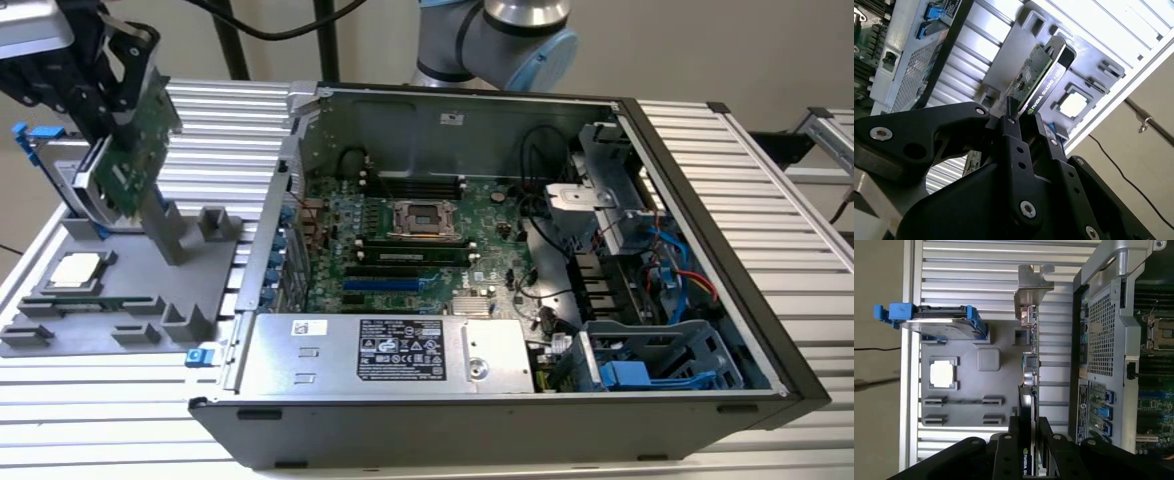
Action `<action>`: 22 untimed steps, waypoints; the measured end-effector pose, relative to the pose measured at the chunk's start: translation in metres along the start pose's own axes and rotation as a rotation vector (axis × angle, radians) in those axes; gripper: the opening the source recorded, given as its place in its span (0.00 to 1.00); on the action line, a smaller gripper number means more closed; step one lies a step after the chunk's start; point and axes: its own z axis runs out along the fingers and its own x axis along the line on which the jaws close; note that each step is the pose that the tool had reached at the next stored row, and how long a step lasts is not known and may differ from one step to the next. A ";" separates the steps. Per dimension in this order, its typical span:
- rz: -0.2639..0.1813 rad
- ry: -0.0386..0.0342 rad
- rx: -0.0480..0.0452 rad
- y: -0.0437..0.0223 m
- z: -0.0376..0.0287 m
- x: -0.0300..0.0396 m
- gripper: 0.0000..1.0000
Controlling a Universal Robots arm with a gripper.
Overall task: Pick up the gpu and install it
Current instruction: 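Pick up the gpu and move the gpu toward the slot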
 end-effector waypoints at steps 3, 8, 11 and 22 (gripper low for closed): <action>0.000 0.0000 0.0000 0.0001 -0.0025 -0.0001 0.00; 0.000 -0.0001 -0.0001 0.0003 -0.0058 -0.0001 0.00; 0.000 0.0000 0.0000 0.0004 -0.0076 -0.0001 0.00; 0.000 0.0000 0.0000 0.0006 -0.0110 -0.0002 0.00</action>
